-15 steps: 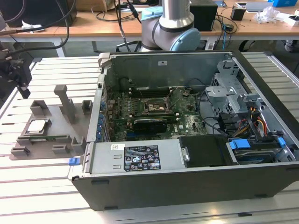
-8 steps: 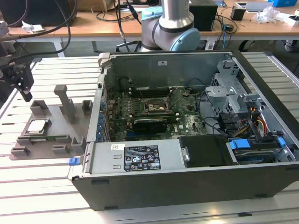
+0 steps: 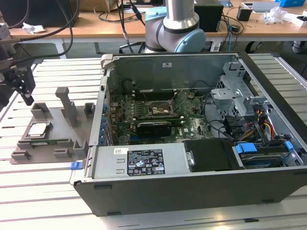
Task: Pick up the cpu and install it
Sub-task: 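Pick up the cpu and move it towards the insertion slot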
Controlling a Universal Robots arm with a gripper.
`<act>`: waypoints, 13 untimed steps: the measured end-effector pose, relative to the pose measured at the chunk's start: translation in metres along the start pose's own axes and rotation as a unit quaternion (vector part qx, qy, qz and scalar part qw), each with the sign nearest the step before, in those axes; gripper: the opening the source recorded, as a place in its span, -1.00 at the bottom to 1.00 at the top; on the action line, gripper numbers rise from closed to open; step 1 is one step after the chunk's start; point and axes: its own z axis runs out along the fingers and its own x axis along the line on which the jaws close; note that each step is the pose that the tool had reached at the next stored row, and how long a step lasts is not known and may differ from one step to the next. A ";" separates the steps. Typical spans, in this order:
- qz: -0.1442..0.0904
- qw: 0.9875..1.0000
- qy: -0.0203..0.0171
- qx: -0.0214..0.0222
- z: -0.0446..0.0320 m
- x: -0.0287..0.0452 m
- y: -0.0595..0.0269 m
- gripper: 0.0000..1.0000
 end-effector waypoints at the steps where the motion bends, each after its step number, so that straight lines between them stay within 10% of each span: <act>1: 0.000 1.000 0.000 0.000 0.0005 0.0000 0.0000 0.33; 13: 0.000 1.000 0.000 0.000 0.0063 0.0000 0.0001 0.33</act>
